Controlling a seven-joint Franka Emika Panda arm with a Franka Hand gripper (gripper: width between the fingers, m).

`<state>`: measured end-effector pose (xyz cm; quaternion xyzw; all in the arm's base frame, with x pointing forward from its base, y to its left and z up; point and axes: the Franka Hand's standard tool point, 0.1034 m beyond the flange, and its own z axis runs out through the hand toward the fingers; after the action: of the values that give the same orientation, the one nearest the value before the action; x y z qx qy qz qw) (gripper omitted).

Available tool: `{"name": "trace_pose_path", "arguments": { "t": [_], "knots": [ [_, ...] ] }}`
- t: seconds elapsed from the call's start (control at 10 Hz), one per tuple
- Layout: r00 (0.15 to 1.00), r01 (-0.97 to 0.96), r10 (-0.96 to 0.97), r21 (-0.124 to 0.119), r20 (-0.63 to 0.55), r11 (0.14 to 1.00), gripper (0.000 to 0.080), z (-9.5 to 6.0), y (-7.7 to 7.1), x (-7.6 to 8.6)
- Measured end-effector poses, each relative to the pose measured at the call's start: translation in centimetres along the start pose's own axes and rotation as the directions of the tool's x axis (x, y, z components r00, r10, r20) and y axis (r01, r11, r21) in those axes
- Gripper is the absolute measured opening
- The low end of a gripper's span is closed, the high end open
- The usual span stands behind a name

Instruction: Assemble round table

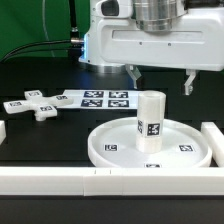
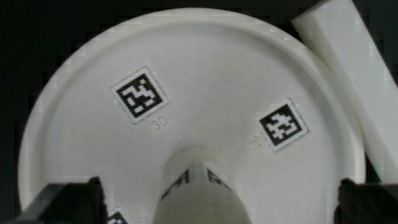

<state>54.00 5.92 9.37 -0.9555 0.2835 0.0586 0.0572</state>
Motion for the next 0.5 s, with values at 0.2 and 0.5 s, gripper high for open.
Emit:
{"name": "trace_pose_path", "arguments": {
  "t": [0.2, 0.5],
  "knots": [
    [0.984, 0.176, -0.176, -0.010, -0.009, 0.984, 0.0648, 0.8, 0.3, 0.2],
    [0.828, 0.560, -0.561, -0.039, -0.004, 0.828, 0.0648, 0.6, 2.7, 0.5]
  ]
}}
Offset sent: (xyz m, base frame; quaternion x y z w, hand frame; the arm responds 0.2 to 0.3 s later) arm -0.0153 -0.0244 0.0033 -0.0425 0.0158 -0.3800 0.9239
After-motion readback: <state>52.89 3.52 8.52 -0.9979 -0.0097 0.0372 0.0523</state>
